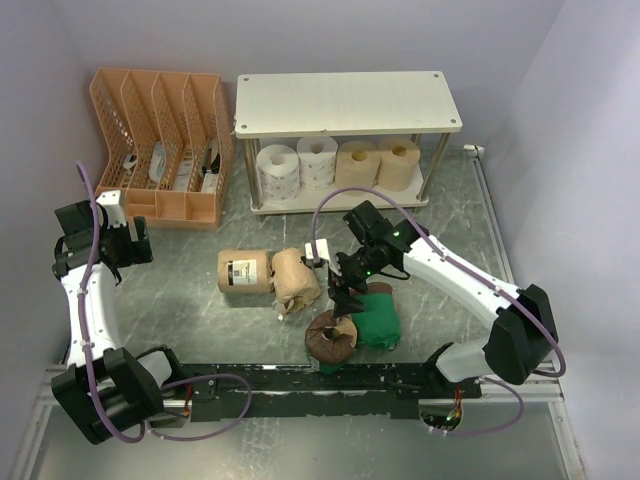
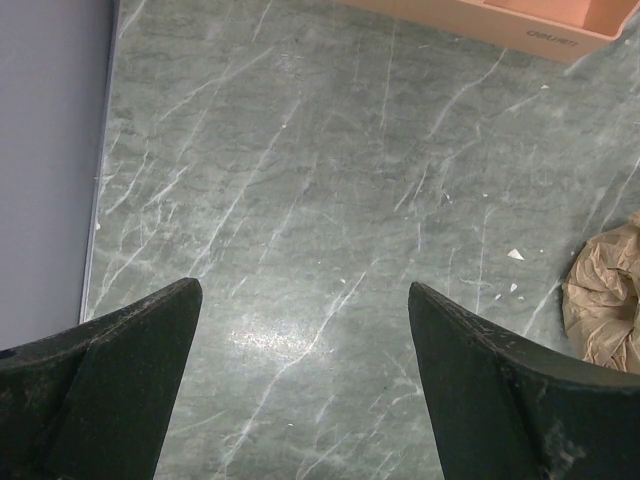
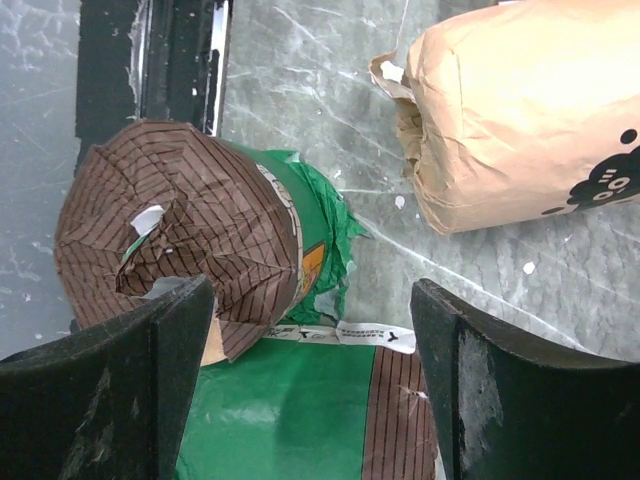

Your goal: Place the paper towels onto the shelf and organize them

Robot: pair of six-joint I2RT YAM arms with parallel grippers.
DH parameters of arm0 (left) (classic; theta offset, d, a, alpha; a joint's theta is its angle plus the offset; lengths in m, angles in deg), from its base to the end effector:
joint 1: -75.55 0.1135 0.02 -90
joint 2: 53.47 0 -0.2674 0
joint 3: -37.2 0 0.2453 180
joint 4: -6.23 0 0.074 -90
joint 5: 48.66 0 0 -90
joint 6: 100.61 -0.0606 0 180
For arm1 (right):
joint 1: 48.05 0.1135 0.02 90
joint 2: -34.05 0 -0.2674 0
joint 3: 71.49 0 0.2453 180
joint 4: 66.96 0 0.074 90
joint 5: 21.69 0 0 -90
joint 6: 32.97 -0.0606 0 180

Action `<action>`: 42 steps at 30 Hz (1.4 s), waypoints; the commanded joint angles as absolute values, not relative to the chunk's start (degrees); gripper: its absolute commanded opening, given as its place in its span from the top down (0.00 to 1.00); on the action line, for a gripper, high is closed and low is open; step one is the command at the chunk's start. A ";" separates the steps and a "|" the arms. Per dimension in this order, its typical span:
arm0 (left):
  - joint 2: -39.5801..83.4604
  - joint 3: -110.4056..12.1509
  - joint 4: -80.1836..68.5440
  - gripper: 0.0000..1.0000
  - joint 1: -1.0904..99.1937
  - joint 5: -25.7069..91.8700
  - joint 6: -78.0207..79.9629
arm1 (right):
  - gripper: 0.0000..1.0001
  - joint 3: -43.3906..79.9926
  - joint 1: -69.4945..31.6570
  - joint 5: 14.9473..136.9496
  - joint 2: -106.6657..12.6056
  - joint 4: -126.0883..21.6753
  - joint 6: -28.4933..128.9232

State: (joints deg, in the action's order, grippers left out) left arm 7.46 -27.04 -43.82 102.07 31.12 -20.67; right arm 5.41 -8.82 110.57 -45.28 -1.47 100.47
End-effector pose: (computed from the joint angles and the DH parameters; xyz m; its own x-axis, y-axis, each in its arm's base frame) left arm 0.2075 0.0915 0.2641 -0.6994 -0.1569 -0.6973 -0.2117 0.9773 -0.0075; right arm 0.1758 0.1962 0.2557 -0.0647 -0.7098 -0.7014 -0.9756 -0.1028 0.1940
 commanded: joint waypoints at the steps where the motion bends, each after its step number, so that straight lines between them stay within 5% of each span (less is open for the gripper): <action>1: 7.71 -28.25 -44.09 0.04 102.55 30.07 -20.87 | 0.21 3.09 -8.67 107.73 -45.10 -4.44 100.07; 33: 8.66 -28.47 -44.60 0.04 102.55 28.57 -21.33 | 0.34 17.09 -8.65 120.19 -62.07 21.95 109.59; 42: 8.35 -28.44 -44.66 0.04 102.56 28.31 -21.49 | 0.34 11.80 -8.63 115.97 -59.87 13.56 104.64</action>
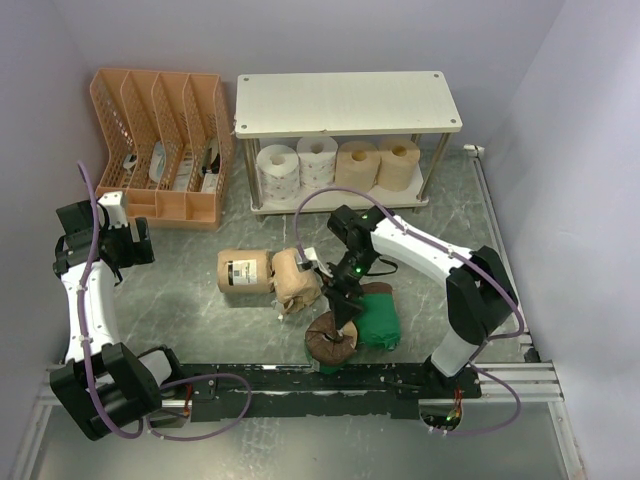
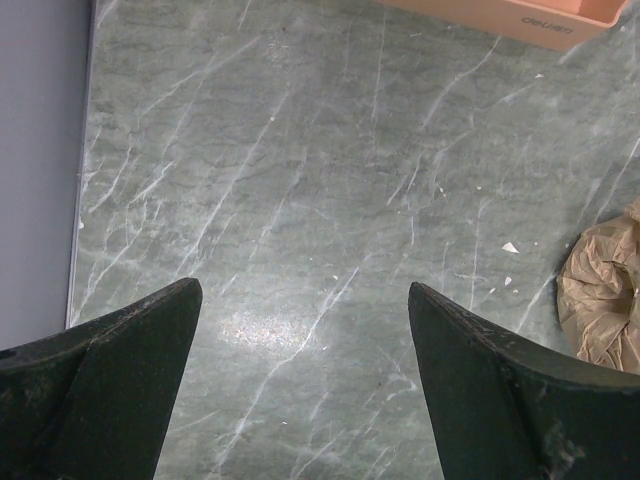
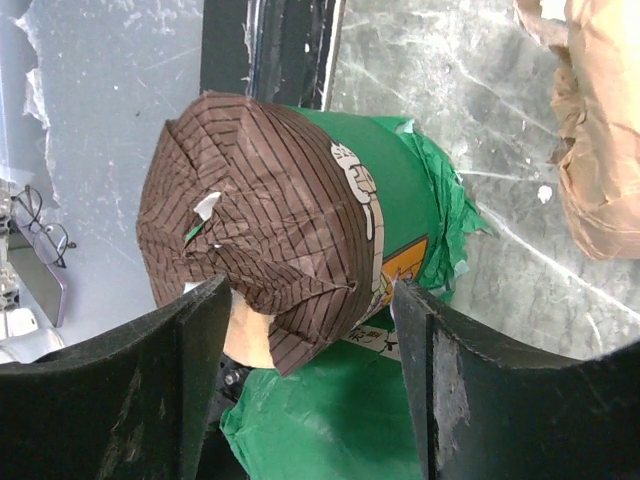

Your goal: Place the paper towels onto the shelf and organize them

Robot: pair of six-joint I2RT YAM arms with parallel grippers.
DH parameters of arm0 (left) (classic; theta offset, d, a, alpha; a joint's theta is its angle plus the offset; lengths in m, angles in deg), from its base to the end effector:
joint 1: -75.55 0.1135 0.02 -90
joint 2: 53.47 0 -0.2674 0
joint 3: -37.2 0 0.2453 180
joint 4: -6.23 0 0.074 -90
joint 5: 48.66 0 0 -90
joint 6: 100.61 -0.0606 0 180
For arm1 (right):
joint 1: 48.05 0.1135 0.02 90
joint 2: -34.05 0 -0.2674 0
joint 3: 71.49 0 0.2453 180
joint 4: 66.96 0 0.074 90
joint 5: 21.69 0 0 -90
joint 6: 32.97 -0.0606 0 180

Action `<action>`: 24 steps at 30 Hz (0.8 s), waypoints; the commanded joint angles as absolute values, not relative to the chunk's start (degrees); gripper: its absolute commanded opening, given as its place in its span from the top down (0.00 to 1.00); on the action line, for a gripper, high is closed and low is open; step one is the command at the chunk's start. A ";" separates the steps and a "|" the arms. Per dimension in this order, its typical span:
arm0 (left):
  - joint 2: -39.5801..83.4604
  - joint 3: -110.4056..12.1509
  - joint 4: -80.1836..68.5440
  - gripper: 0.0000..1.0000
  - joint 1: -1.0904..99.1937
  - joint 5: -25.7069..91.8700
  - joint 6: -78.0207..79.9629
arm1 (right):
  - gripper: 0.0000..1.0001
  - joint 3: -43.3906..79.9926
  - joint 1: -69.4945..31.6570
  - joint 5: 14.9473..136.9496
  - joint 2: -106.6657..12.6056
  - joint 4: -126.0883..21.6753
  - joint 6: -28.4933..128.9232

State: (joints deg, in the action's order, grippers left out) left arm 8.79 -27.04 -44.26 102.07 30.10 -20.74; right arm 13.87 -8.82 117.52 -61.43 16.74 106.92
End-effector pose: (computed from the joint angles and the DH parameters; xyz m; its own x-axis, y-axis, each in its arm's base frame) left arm 0.2103 0.0917 0.2587 -0.7165 -0.1648 -0.6778 -0.1995 0.9795 -0.0272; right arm 0.1875 0.2123 0.2232 -0.2118 -0.8180 -0.5348 -0.8321 -0.1360 0.5376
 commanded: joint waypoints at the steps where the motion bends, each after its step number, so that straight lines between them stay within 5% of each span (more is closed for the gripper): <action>1: 8.39 -28.50 -44.66 0.04 102.54 28.19 -21.50 | 0.33 11.35 -8.59 115.62 -59.80 12.80 103.97; 9: 8.50 -28.47 -44.67 0.04 102.62 28.26 -21.51 | 0.39 8.77 -7.59 113.76 -58.14 7.01 99.87; 11: 8.47 -28.49 -44.66 0.04 102.53 28.32 -21.44 | 0.53 8.55 -7.56 113.83 -58.37 6.50 99.41; 15: 8.60 -28.49 -44.62 0.04 102.55 28.40 -21.41 | 0.99 8.23 -7.54 114.57 -58.46 6.33 98.99; 24: 8.67 -28.48 -44.66 0.04 102.54 28.40 -21.42 | 1.00 10.39 -9.05 118.45 -51.12 9.17 97.13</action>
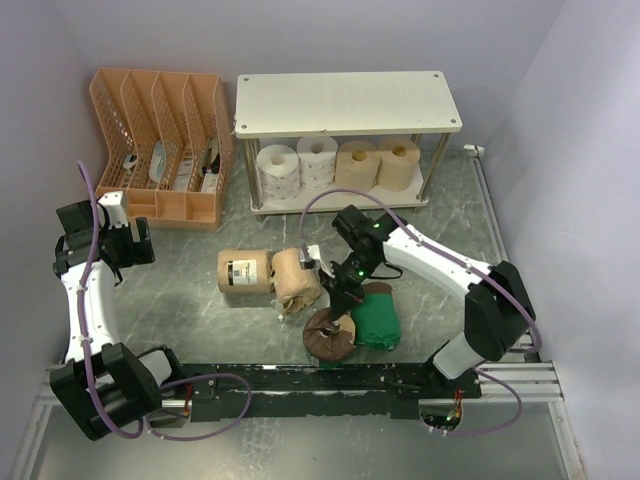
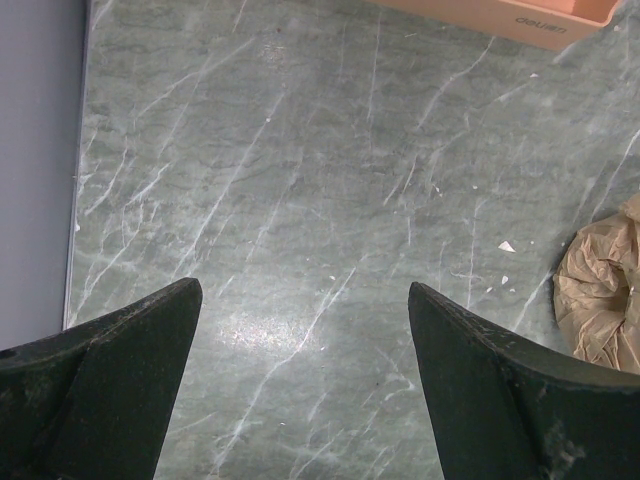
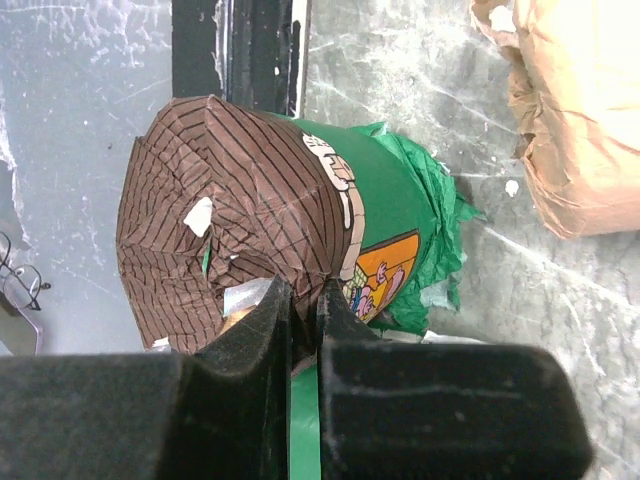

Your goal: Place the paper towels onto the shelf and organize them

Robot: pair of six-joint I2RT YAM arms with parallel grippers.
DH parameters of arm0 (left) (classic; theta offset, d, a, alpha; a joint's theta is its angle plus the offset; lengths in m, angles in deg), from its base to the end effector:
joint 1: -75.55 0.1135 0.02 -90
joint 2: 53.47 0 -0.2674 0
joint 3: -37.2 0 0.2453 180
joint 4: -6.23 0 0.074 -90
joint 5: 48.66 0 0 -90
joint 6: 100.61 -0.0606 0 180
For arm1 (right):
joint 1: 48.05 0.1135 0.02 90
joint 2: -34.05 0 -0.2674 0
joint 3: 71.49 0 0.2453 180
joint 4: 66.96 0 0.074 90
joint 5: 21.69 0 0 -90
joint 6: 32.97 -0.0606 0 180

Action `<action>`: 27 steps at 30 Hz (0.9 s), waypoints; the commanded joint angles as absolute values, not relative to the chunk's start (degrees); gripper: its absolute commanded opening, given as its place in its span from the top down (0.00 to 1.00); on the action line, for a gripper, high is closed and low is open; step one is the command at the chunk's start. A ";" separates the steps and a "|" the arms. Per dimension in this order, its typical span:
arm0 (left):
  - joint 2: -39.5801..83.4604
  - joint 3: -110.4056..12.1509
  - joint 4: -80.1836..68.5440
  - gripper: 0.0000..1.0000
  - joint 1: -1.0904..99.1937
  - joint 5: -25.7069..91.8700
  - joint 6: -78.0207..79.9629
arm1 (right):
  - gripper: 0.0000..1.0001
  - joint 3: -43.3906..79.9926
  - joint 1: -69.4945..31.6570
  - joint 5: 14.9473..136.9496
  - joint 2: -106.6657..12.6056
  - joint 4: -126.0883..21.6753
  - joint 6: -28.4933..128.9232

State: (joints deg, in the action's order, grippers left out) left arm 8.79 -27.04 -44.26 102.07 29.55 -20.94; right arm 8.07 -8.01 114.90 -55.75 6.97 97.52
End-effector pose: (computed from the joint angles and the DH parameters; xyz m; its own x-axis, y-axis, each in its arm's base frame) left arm 0.2104 0.0912 0.2588 -0.7160 -0.1611 -0.6792 -0.1907 0.9811 -0.0318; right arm 0.1801 0.2088 0.2222 -0.2555 -0.7975 -0.5465 -0.8737 -0.0515 0.4837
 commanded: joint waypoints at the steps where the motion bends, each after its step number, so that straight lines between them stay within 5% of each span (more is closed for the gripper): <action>1: 8.72 -28.50 -44.66 0.04 102.53 28.44 -21.42 | 1.00 11.55 -9.39 119.23 -50.26 10.14 96.95; 13: 9.16 -28.54 -44.66 0.04 102.60 28.73 -21.33 | 1.00 21.90 -17.50 118.29 -50.76 16.96 95.27; 27: 10.54 -28.84 -44.97 0.04 102.62 28.95 -21.25 | 1.00 60.23 -38.69 120.42 -63.27 22.35 87.70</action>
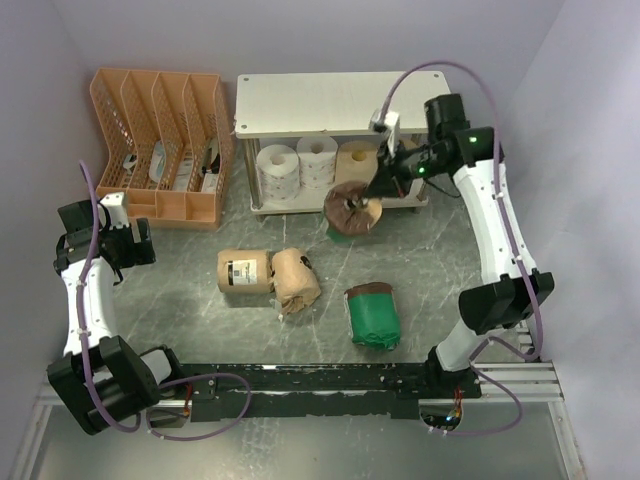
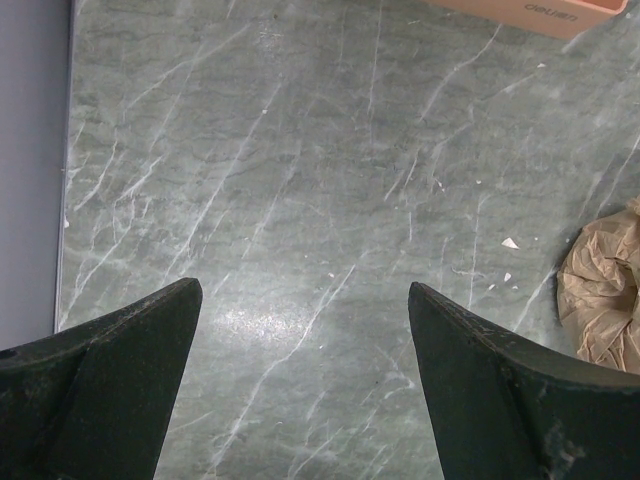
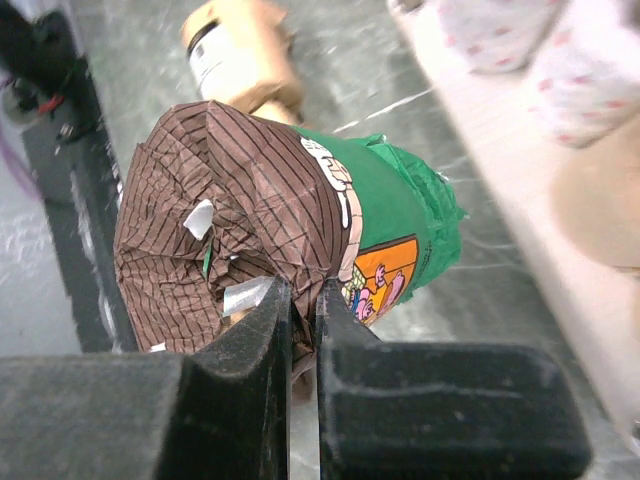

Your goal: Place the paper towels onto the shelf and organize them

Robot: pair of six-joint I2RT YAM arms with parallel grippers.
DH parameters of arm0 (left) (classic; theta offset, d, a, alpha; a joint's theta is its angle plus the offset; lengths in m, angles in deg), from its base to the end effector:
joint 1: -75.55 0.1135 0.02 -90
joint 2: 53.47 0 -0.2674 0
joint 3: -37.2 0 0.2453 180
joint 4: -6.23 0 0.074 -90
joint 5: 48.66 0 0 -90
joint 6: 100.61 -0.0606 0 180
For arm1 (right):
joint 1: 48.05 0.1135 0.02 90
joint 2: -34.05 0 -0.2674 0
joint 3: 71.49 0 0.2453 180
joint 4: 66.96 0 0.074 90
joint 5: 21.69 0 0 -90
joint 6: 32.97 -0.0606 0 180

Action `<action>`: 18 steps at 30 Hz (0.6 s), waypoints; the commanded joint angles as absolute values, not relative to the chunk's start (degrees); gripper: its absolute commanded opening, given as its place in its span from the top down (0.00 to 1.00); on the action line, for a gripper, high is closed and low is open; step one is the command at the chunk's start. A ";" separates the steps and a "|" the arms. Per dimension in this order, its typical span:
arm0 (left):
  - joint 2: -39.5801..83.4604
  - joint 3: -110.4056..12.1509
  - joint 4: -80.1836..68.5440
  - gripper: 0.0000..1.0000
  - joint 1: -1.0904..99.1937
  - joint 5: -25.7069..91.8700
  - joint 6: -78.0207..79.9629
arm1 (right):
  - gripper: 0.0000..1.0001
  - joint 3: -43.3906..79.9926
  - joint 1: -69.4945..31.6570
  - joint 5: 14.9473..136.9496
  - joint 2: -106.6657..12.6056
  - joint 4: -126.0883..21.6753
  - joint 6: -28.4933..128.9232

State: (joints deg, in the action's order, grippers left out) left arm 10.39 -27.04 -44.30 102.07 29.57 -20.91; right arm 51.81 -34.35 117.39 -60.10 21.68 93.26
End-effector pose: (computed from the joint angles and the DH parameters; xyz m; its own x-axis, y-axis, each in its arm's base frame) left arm 0.2139 0.0929 0.2528 -0.7331 -0.1702 -0.6585 -0.1922 0.9806 -0.0395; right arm 0.2916 0.1182 0.4017 -0.3632 -0.4870 -0.7943 -0.9205 0.3194 0.2251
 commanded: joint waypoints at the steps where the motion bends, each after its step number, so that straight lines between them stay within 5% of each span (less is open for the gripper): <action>1: 10.48 -28.75 -44.93 0.04 102.54 28.96 -21.24 | 1.00 62.36 -40.20 121.52 -64.07 22.07 86.70; 10: 11.13 -28.86 -45.01 0.04 102.55 28.91 -21.24 | 1.00 75.16 -50.60 126.50 -65.02 12.57 74.04; 18: 10.72 -28.81 -44.92 0.04 102.54 29.06 -21.24 | 1.00 69.50 -66.56 141.46 -62.06 -9.84 51.41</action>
